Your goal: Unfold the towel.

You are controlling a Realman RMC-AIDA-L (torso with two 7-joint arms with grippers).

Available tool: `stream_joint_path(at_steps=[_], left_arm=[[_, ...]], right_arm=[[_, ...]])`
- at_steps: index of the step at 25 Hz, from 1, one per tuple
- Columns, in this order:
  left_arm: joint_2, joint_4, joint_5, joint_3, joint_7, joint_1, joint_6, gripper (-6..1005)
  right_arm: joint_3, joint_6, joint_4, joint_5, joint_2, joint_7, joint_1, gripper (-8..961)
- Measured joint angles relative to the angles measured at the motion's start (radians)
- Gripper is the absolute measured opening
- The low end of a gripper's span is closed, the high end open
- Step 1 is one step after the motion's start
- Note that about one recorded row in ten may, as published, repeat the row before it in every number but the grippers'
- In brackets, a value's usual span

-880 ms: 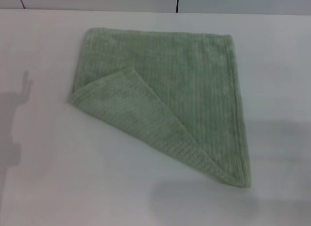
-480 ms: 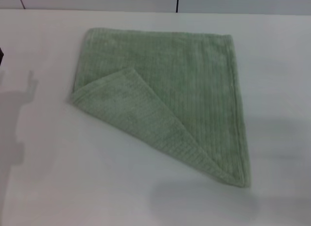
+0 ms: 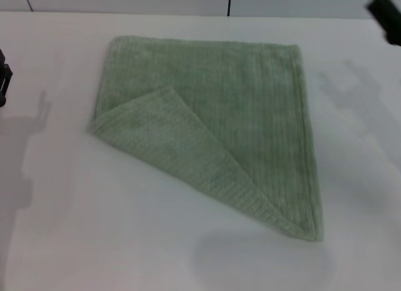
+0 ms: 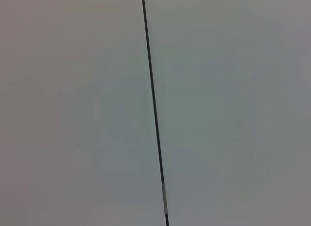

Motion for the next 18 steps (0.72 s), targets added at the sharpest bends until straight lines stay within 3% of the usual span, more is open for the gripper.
stream_joint_path(at_steps=[2, 5, 11, 12, 13, 14, 16, 17, 18], left_arm=[[0.0, -0.002, 0.0, 0.0, 0.0, -0.001, -0.01, 773], [0.0, -0.005, 0.0, -0.004, -0.001, -0.004, -0.022, 773], [0.003, -0.005, 0.0, -0.008, -0.024, -0.023, -0.074, 773], [0.003, -0.004, 0.0, -0.009, -0.025, -0.029, -0.084, 773], [0.003, -0.004, 0.0, -0.009, -0.025, -0.029, -0.084, 773], [0.003, -0.004, 0.0, -0.009, -0.025, -0.032, -0.088, 773], [0.003, -0.005, 0.0, -0.01, -0.028, -0.035, -0.09, 773], [0.002, -0.009, 0.0, -0.01, -0.048, -0.037, -0.092, 773], [0.002, -0.009, 0.0, -0.01, -0.048, -0.037, -0.092, 774]], right_arm=[[0.017, 0.144, 0.081, -0.046, -0.024, 0.014, 0.029, 739], [0.07, 0.471, 0.266, -0.139, -0.054, 0.026, 0.049, 738], [0.198, 1.081, 0.631, -0.341, -0.059, 0.035, 0.042, 720], [0.206, 1.308, 0.759, -0.343, -0.076, 0.023, 0.054, 716], [0.206, 1.308, 0.759, -0.343, -0.076, 0.023, 0.054, 711], [0.214, 1.4, 0.804, -0.342, -0.079, 0.01, 0.062, 707], [0.249, 1.63, 0.891, -0.332, -0.074, -0.056, 0.082, 697], [0.334, 1.831, 0.936, -0.311, -0.027, -0.176, 0.099, 693], [0.334, 1.831, 0.936, -0.311, -0.027, -0.176, 0.099, 688]])
